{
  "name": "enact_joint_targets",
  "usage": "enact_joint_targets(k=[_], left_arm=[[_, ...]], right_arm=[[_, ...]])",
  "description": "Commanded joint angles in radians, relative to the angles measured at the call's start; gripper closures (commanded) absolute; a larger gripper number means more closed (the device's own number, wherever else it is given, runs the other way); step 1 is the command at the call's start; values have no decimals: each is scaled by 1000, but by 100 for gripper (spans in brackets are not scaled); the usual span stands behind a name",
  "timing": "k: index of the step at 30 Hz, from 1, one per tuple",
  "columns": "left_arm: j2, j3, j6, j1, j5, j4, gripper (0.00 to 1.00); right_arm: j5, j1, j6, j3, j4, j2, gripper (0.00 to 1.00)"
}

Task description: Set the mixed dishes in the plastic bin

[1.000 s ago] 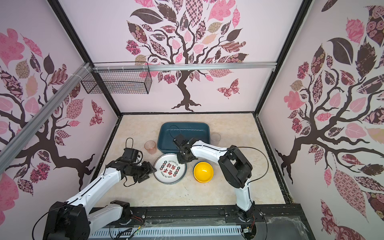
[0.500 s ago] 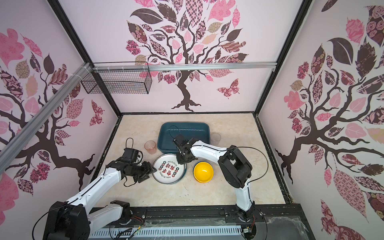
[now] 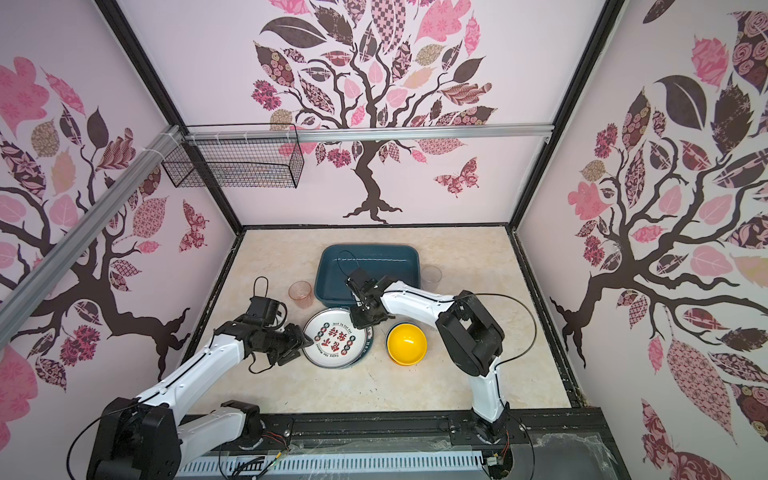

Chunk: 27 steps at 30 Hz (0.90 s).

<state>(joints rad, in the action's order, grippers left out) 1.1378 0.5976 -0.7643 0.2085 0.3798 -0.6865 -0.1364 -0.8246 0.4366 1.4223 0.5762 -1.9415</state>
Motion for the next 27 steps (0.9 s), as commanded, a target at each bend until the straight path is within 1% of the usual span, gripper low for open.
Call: enact_joint_targets(k=[1,6,8,13,15,17,19,24,26,27], left_arm=[[8,-29,-4,3,-8,20,45],[13,-38,-6,5,-4,35,50],[20,-39,-6,7,2,42,59],[32,-44,-6,7,-4,51,63],[38,-46,-6,8,-4,56,67],[44,-45,-4,7,-4,58,69],[46,-46,-4,7,-5,56,75],[40,-44,-5,9,-15,49,76],[40,-45,-6,8,-22,43,81],[42,-42,-7,8,-23,42,81]], right_arm=[[-39,-8,-12,2,-7,-40,76],[-54,-9,-7,-4,-17,-47,76],[-54,-8,-7,-10,-20,-47,76],[-60,-8,-6,-16,-27,-54,76],[-62,-8,-4,-17,-30,-57,76],[-66,-9,-2,-22,-33,-57,76],[-66,-9,-1,-25,-35,-59,76],[-68,-8,-1,-25,-39,-53,75],[-62,-9,-2,-24,-37,-39,74],[-59,-9,-2,-18,-33,-33,73]])
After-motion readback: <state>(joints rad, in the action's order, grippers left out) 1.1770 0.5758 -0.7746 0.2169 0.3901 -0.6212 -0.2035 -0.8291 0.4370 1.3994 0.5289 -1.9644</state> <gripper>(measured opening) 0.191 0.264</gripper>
